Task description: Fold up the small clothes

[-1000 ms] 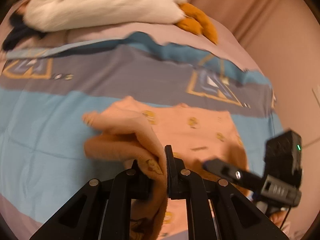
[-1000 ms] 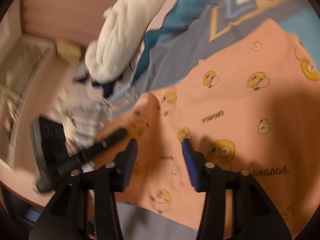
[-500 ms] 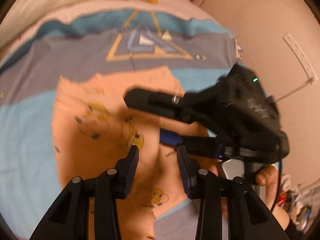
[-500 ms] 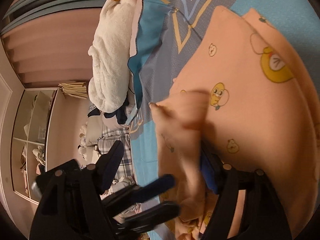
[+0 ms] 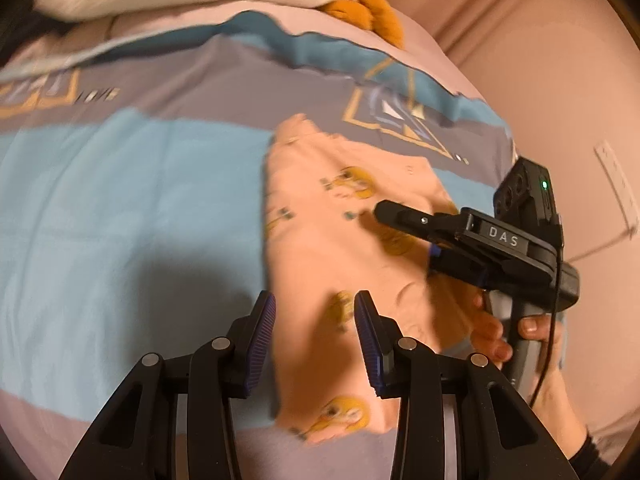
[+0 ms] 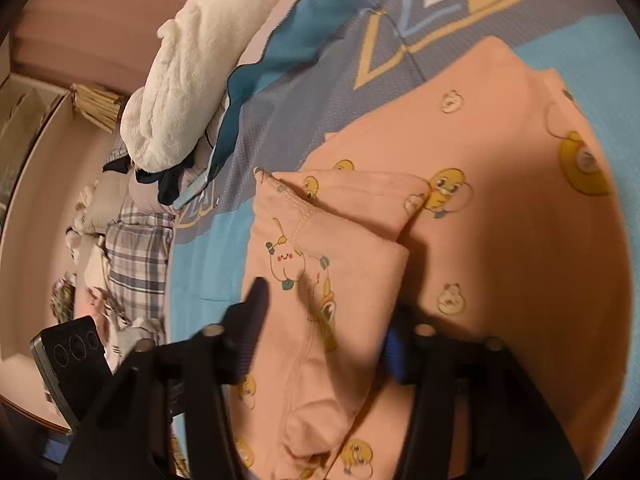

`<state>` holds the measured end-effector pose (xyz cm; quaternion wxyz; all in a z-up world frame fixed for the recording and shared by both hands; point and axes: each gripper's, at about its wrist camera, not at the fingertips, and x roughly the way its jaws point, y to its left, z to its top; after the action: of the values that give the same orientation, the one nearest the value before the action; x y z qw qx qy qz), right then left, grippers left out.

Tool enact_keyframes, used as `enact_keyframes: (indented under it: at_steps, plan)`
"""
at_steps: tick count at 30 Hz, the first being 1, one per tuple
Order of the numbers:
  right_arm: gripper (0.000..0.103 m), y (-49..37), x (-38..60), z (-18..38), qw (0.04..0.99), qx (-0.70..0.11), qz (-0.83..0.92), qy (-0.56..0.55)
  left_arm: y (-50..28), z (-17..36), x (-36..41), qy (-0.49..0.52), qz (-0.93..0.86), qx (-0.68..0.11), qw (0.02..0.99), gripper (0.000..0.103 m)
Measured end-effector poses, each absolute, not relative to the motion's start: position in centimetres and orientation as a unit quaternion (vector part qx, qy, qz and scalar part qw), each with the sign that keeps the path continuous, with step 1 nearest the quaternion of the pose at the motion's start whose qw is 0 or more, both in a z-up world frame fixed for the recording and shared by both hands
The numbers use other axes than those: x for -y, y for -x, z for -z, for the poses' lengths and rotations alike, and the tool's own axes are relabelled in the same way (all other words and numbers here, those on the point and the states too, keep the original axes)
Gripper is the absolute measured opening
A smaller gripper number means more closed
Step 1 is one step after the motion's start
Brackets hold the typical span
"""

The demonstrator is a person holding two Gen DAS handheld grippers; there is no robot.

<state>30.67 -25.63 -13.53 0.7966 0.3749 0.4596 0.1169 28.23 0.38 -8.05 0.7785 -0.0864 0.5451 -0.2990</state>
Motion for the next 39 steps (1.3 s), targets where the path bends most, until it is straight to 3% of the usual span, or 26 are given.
enact_keyframes:
  at_steps: [1, 3, 6, 16, 23, 26, 27, 33, 37, 39]
  plan:
    - [0.033, -30.7, 25.5, 13.7, 0.800, -0.459, -0.112, -0.369, -28.3, 8.4, -1.1, 0.099, 0.297, -0.547, 0.776, 0.038]
    - [0.011, -30.8, 25.0, 13.9, 0.813, -0.461, -0.100, -0.342, -28.1, 8.7, -2.0, 0.114, 0.293, -0.550, 0.774, 0.038]
    - [0.008, -31.1, 24.4, 13.3, 0.827, -0.459, -0.099, -0.309, -28.0, 9.2, -2.8, 0.123, 0.287, -0.552, 0.773, 0.038]
    - [0.008, -32.4, 27.5, 6.3, 0.870, -0.433, -0.079, -0.222, -28.2, 9.3, -1.1, 0.121, 0.311, -0.551, 0.765, 0.038]
    - [0.009, -33.6, 32.0, 7.7, 0.848, -0.474, -0.027, -0.236, -28.7, 9.1, 2.7, 0.105, 0.340, -0.546, 0.759, 0.038]
    - [0.016, -33.8, 33.0, 10.2, 0.832, -0.495, -0.006, -0.252, -28.7, 9.0, 4.6, 0.095, 0.353, -0.545, 0.755, 0.038]
    - [0.025, -33.8, 33.4, 11.1, 0.823, -0.502, 0.000, -0.265, -28.7, 8.9, 5.1, 0.091, 0.355, -0.544, 0.755, 0.038]
    - [0.036, -31.7, 34.4, 9.1, 0.861, -0.458, 0.030, -0.217, -28.2, 8.4, 8.2, 0.035, 0.363, -0.523, 0.771, 0.038]
    - [0.035, -29.2, 33.9, 6.3, 0.898, -0.417, 0.029, -0.138, -28.0, 8.6, 8.9, 0.018, 0.358, -0.509, 0.783, 0.038]
    - [0.027, -27.5, 33.0, 5.6, 0.910, -0.398, -0.010, -0.116, -28.0, 8.7, 8.9, 0.017, 0.353, -0.501, 0.790, 0.038]
